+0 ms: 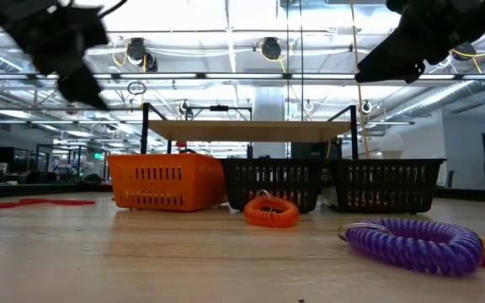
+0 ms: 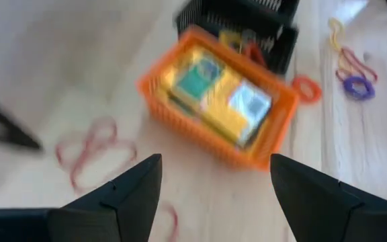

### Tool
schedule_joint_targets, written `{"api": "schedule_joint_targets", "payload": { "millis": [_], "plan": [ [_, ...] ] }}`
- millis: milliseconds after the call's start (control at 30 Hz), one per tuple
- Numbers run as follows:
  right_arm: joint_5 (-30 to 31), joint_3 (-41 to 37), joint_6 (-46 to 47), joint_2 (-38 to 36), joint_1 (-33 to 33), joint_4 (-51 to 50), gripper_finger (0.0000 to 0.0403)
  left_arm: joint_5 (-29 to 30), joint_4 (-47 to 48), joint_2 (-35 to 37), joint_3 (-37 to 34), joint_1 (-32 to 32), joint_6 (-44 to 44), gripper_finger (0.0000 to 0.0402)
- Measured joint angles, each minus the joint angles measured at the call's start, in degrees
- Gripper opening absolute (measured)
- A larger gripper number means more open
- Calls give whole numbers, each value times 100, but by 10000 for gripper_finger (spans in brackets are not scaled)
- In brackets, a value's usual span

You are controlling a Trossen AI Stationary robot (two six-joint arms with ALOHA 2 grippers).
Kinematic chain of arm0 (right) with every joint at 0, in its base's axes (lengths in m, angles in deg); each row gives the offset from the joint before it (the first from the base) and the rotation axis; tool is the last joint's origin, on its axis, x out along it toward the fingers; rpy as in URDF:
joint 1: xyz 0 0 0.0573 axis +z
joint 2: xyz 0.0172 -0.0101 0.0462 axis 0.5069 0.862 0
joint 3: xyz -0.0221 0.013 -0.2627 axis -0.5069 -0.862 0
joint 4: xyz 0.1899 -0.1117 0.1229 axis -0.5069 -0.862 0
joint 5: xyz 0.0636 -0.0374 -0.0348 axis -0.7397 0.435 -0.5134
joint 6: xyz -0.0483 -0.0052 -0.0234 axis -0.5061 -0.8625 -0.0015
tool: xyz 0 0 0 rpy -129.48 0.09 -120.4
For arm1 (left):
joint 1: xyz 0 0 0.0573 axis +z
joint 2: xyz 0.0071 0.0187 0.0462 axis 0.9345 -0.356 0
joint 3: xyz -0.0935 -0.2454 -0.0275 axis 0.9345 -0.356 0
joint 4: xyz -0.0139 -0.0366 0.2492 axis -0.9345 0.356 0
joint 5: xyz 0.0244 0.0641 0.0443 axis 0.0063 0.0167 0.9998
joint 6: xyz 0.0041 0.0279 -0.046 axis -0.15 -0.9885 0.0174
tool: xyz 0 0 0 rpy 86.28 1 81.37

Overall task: Pick & Place Office Desk Supplies
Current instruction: Put the red rubber band into the right black bin

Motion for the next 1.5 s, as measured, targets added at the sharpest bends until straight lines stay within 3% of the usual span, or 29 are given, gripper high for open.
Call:
{"api": "schedule_joint_targets", "payload": {
  "millis": [200,533,767,1167,1333,1500],
  "plan": [
    [-1,0,40,2,0,2,169,471,609,355,-628,-206,945,278],
    [21,-7,-125,80,-40,41,169,662,1396,-250,-827,-207,1972,278],
    [19,-158,-307,137,-159,285,169,638,1363,-1000,-830,-207,2305,278],
    [-4,-1137,-477,142,-271,1967,169,304,726,-2007,-802,-253,2590,273],
    [-7,-1207,-430,138,-252,2159,167,439,714,-2146,-803,-435,2872,200],
    [-22,-1207,-271,137,-254,2307,165,586,669,-2160,-821,-582,2975,49]
  ]
}}
